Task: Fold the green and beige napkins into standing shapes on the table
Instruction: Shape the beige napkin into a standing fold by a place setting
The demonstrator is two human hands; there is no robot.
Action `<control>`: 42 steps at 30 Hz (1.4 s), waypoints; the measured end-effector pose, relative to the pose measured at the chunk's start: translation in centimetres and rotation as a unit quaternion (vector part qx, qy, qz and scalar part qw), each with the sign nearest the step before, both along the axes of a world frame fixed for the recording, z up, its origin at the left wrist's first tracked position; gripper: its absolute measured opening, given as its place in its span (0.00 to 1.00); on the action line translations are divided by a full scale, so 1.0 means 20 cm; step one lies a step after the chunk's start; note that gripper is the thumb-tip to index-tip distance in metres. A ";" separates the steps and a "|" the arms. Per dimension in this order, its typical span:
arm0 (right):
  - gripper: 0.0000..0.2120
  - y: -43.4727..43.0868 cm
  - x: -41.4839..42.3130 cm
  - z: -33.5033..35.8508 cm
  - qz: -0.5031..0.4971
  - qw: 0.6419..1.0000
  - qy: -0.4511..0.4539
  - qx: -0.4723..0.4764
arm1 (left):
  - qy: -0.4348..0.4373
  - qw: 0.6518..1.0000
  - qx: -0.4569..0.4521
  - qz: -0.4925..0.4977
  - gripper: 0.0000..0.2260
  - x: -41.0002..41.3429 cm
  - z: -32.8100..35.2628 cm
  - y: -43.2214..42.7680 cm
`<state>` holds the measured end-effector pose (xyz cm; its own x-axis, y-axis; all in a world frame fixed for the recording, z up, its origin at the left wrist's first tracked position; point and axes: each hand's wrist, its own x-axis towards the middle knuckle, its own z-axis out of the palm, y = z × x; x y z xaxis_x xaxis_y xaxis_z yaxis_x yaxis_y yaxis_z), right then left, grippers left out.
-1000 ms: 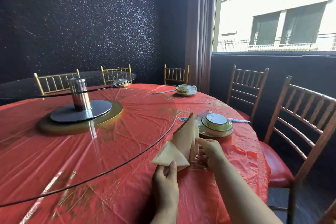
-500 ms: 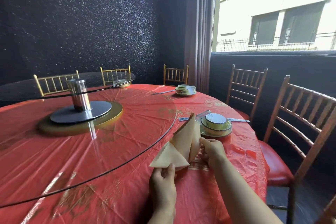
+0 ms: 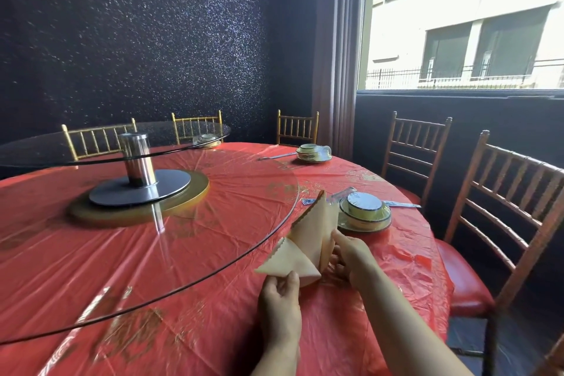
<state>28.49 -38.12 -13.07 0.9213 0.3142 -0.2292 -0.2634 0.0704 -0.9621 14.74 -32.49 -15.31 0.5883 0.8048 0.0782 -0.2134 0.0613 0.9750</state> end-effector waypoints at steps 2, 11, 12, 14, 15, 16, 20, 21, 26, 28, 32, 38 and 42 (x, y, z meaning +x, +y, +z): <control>0.10 -0.01 0.00 0.00 -0.016 1.000 0.004 0.015 | -0.003 1.000 -0.009 -0.004 0.08 -0.01 -0.01 0.00; 0.13 -0.07 0.01 0.02 -0.076 0.995 -0.006 0.067 | -0.049 0.998 -0.027 0.025 0.15 -0.03 0.03 -0.01; 0.13 -0.08 0.01 0.02 -0.079 0.993 -0.014 0.087 | -0.062 0.997 -0.018 0.031 0.21 -0.04 0.03 -0.01; 0.14 -0.10 0.02 0.02 -0.071 0.990 -0.026 0.123 | -0.078 0.994 0.044 0.055 0.31 -0.06 0.04 0.00; 0.14 -0.10 0.02 0.02 -0.063 0.989 -0.032 0.126 | -0.079 0.990 0.089 0.070 0.32 -0.07 0.05 0.01; 0.14 -0.10 0.03 0.01 -0.058 0.991 -0.039 0.116 | -0.081 0.984 0.135 0.083 0.30 -0.08 0.06 0.02; 0.10 -0.07 0.05 0.01 -0.072 0.995 -0.052 0.045 | -0.060 0.961 0.251 0.094 0.12 -0.09 0.09 0.04; 0.09 -0.06 0.06 0.01 -0.076 0.995 -0.055 0.040 | -0.045 0.961 0.256 0.097 0.11 -0.09 0.09 0.05; 0.05 -0.02 0.10 0.01 -0.097 0.993 -0.060 0.021 | 0.005 0.968 0.215 0.133 0.07 -0.12 0.02 0.14; 0.05 -0.01 0.10 0.00 -0.098 0.994 -0.051 0.017 | 0.017 0.972 0.193 0.132 0.09 -0.12 0.00 0.16; 0.06 -0.02 0.07 0.01 -0.091 0.994 -0.040 0.035 | 0.025 0.976 0.183 0.115 0.05 -0.12 0.04 0.12; 0.09 -0.08 0.01 0.01 -0.041 0.996 -0.006 0.075 | 0.026 0.976 0.195 0.091 0.10 -0.12 0.03 0.11; 0.04 -0.11 -0.01 -0.02 -0.006 0.997 -0.017 0.070 | 0.087 0.963 0.229 0.114 0.07 -0.11 0.01 0.17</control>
